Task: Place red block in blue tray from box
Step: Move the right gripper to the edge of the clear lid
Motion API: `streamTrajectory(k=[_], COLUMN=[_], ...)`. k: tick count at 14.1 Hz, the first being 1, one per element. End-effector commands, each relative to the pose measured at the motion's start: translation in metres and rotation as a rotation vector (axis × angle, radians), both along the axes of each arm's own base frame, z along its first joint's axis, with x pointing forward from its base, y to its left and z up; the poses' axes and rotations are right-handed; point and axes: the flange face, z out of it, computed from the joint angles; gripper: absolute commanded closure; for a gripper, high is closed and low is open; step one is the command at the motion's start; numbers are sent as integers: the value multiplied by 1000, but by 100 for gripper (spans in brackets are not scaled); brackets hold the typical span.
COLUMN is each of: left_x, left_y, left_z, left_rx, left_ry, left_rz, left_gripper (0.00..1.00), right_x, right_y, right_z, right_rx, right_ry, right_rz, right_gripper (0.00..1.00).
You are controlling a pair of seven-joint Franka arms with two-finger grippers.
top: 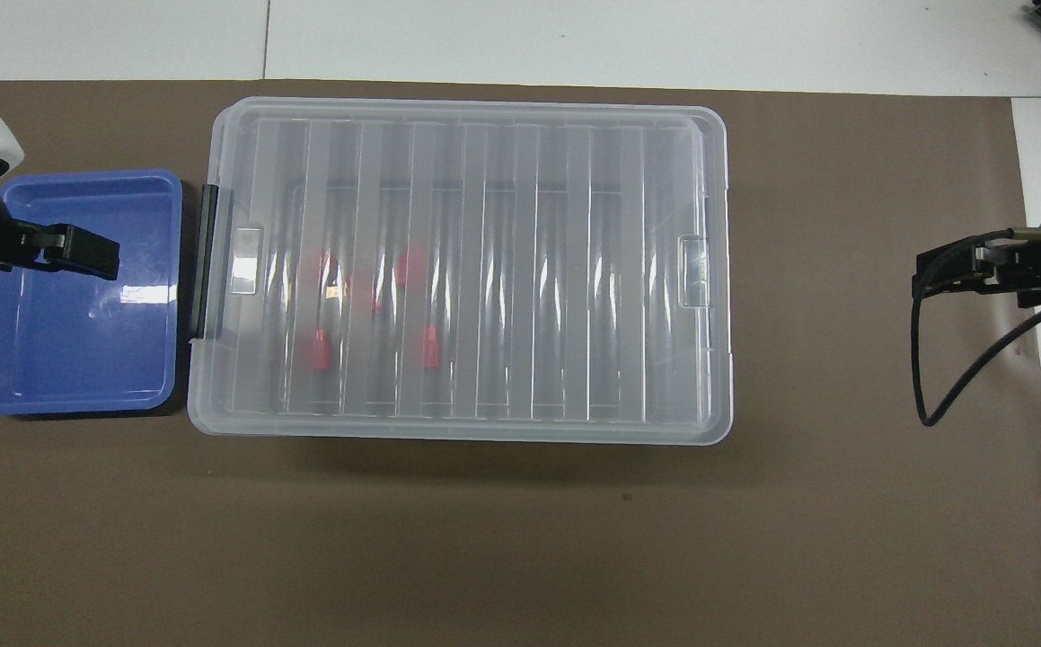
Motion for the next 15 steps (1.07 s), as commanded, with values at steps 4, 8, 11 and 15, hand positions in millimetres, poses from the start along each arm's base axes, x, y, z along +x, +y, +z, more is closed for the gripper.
streamTrajectory(k=[4,8,11,15], left_x=[-7,-7,-7,-7], left_y=[2,2,2,2], left_z=[3,3,3,3], left_rx=[-9,-8,-9,-9], left_ry=[7,5,7,5], left_rz=[13,13,12,11], left_gripper=[0,0,0,0], right_x=[-4,-2,10,39], right_y=[1,11,25,70], right_z=[-4,-21,-38,-81], right_rx=[12,14,16,31], right_ry=[-38,-64,-113,-132], right_rz=[-21,-29,-16,-14], right_gripper=[0,5,19,27])
